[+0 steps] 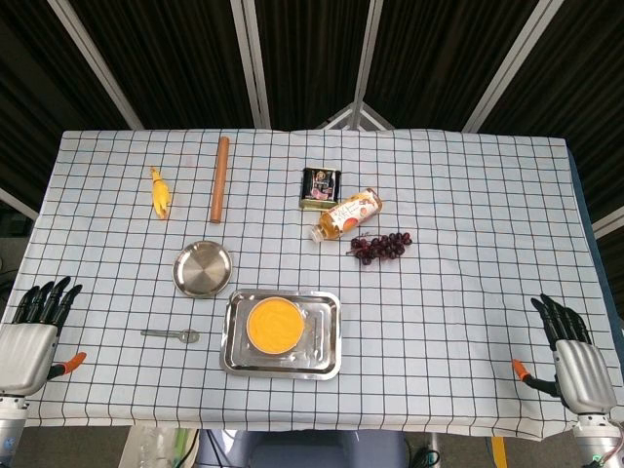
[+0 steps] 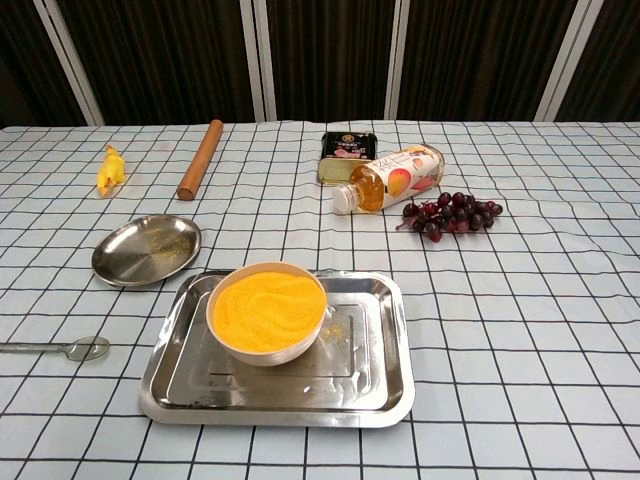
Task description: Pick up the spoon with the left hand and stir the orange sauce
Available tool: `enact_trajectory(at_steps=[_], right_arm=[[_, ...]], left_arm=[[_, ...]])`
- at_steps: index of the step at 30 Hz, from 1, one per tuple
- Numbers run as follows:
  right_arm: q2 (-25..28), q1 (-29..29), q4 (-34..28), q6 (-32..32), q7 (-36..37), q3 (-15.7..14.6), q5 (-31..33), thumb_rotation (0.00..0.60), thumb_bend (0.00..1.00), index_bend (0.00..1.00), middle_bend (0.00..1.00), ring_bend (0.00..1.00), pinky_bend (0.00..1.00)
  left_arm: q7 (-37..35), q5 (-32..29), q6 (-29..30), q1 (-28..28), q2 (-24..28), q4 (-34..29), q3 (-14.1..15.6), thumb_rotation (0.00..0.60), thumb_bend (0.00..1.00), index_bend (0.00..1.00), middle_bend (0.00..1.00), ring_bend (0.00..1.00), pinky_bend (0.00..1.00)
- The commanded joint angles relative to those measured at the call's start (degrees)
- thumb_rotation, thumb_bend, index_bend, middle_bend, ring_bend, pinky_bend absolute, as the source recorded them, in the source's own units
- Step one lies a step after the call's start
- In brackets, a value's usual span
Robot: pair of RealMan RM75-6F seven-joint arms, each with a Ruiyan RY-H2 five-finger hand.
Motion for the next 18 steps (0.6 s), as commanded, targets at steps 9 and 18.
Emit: enact_trajectory(at_steps=[9, 18], right_arm=[[0.0, -0.1, -0.1, 0.1, 0.0, -0.1, -0.3, 0.600, 0.32, 0.00, 0.00, 0.00, 0.00], [-0.2, 0.1, -0.2, -0.4, -0.4, 0.0, 0.3, 0.600, 0.32, 0.00, 0.00, 0.00, 0.00]], left_arm=[[-0.3, 0.3, 0.5, 0.2, 0.1, -0.1, 0.0, 0.600, 0.05, 0.00, 0.00, 0.00, 0.00], [-0.6, -0.3, -1.0, -0.4, 0.3, -0.6, 0.1, 0.600, 0.05, 0.00, 0.00, 0.00, 0.00]])
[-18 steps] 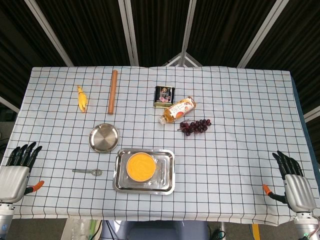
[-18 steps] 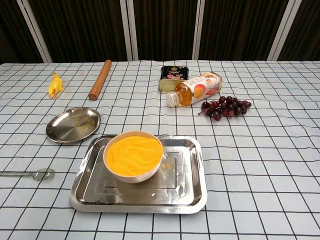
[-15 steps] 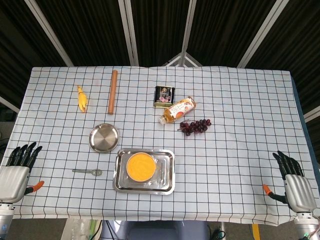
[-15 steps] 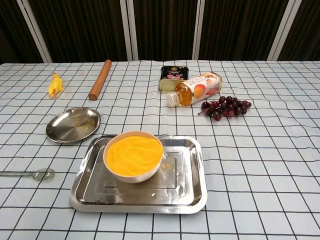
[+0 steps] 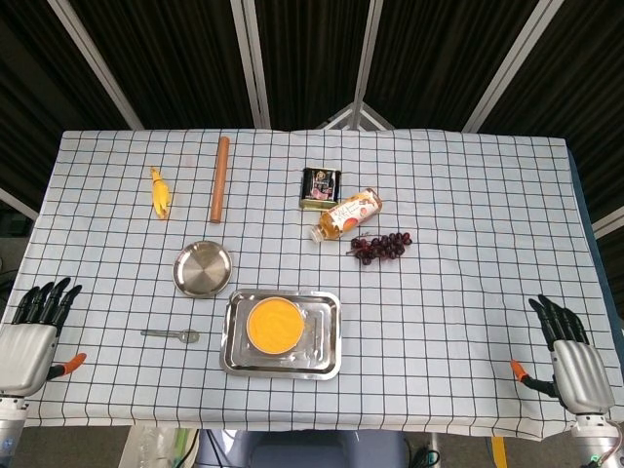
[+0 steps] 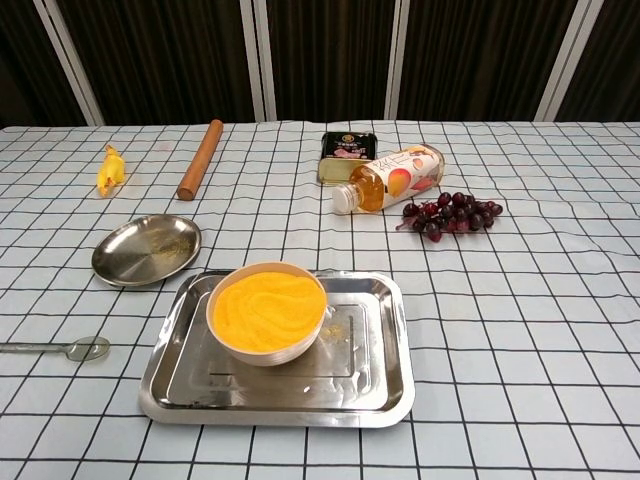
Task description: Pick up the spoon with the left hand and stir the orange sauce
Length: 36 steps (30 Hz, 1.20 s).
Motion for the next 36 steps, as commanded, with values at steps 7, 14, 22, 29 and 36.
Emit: enact_trajectory(at_steps=[7, 14, 22, 29, 36], right_arm=[[0.4, -0.2, -0.2, 0.2, 0.9, 0.0, -0.1, 0.600, 0.32, 0.00, 0.00, 0.00, 0.00], [0.4, -0.1, -0.2, 0.1, 1.0, -0.1, -0.3, 0.600, 0.32, 0.00, 0.00, 0.00, 0.00], [0.5, -0.2, -0.2, 0.1, 1.1, 0.0, 0.1, 0.600, 0.32, 0.00, 0.00, 0.00, 0.00], [0.6, -0.2, -0.2, 0.1, 1.5, 0.0, 0.1, 0.600, 0.32, 0.00, 0.00, 0.00, 0.00], [0.6, -0.2, -0.2, 0.0, 1.4, 0.0, 0.1, 0.600, 0.32, 0.00, 0.00, 0.00, 0.00]], left_arm=[[3.8, -2.8, -3.7, -2.5, -0.6, -2.9, -1.7, 0.600, 0.05, 0.00, 0.01, 0.07, 0.13], [11.9, -8.9, -10.4, -6.8, -3.5, -5.5, -3.9, 0.600, 0.12, 0.22, 0.65, 0.71, 0.69], [20.4, -18.9, -17.4, -11.0, -8.6, -6.8, -4.5, 0.600, 0.32, 0.45, 0.98, 0.98, 0.93], [24.7, -24.3, -18.7, -12.5, -12.2, -5.3, -3.7, 0.600, 0.29, 0.42, 0.97, 0.98, 0.94], [26.6, -25.5, -18.1, -13.3, -14.4, -2.4, -2.8, 0.600, 0.43, 0.50, 0.99, 0.99, 0.94]])
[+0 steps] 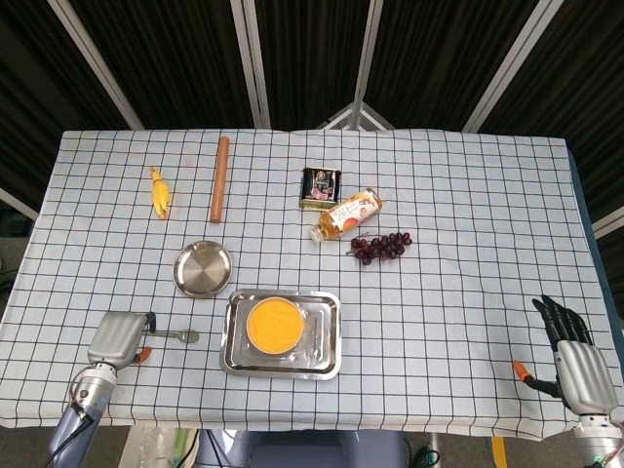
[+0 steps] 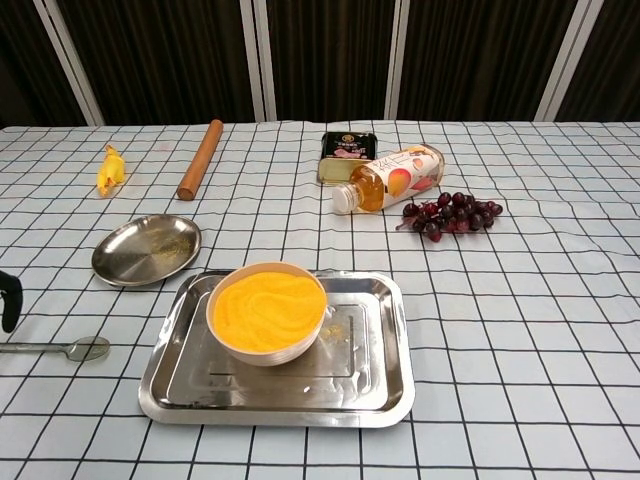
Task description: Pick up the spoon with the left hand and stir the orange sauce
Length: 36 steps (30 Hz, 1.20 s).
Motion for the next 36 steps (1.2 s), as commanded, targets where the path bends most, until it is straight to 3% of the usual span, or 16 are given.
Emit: enact_trajectory(at_steps=[1, 14, 36], right_arm=[[0.0, 0.0, -0.1, 0.0, -0.1, 0.0, 0.0, 0.600, 0.32, 0.00, 0.00, 0.00, 0.00], [0.0, 0.0, -0.2, -0.2, 0.0, 0.0, 0.2, 0.600, 0.32, 0.00, 0.00, 0.00, 0.00], [0.0, 0.0, -0.3, -0.3, -0.1, -0.1, 0.2, 0.600, 0.32, 0.00, 0.00, 0.00, 0.00]], left_arm=[[0.3, -0.9, 0.2, -0.5, -1.5, 1.7, 0.0, 0.600, 0.44, 0.51, 0.99, 0.99, 0.94], [0.6, -4.2, -0.2, -2.3, -5.0, 6.7, -0.5, 0.600, 0.50, 0.50, 0.99, 0.99, 0.94], [0.5, -5.3, 0.3, -3.6, -6.5, 7.6, 0.8, 0.600, 0.53, 0.48, 0.99, 0.99, 0.95]])
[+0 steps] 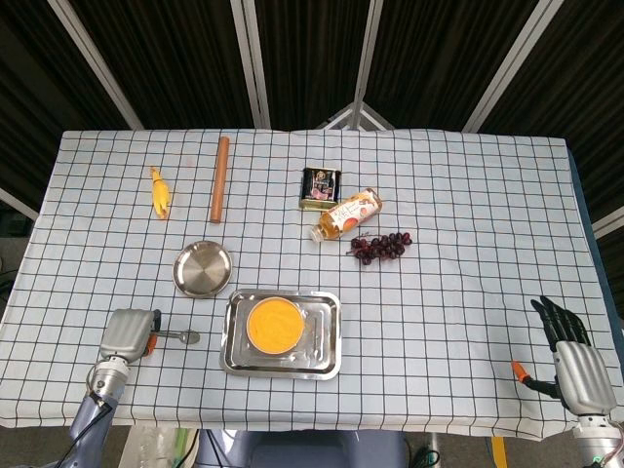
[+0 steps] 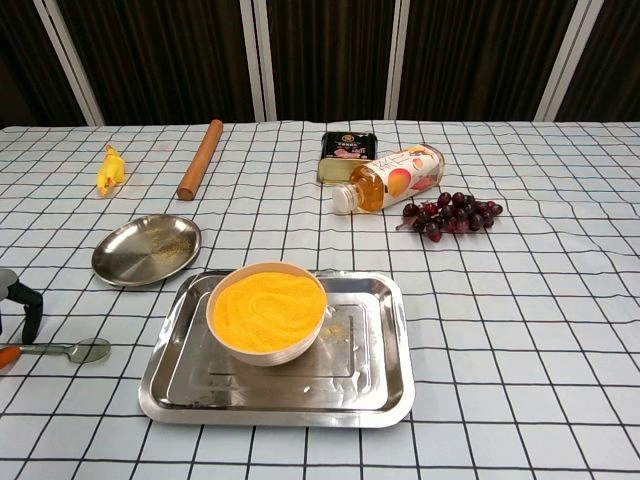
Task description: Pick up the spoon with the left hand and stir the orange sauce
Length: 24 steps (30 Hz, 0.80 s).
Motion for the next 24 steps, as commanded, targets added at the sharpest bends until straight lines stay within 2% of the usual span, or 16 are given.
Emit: enact_trajectory(at_steps=[1, 11, 24], right_arm=[[0.0, 0.0, 0.0, 0.0, -0.1, 0.0, 0.0, 0.600, 0.32, 0.00, 0.00, 0.00, 0.00], [0.0, 0.0, -0.2, -0.2, -0.2, -0.1, 0.1, 0.600, 0.32, 0.00, 0.00, 0.00, 0.00], [0.1, 0.0, -0.5, -0.3, 0.0, -0.1, 0.3, 0.600, 0.32, 0.00, 0.00, 0.00, 0.00]], left_arm=[[-0.2, 0.2, 0.2, 0.0, 0.1, -0.1, 0.1, 0.600, 0.53, 0.48, 0.99, 0.99, 0.95], [-1.1, 0.4, 0.7, -0.2, 0.7, -0.5, 0.4, 0.600, 0.51, 0.44, 0.98, 0.99, 0.95], [-1.2, 0.6, 0.9, -0.5, 1.1, -1.0, 1.1, 0.600, 0.50, 0.46, 0.98, 0.98, 0.94]])
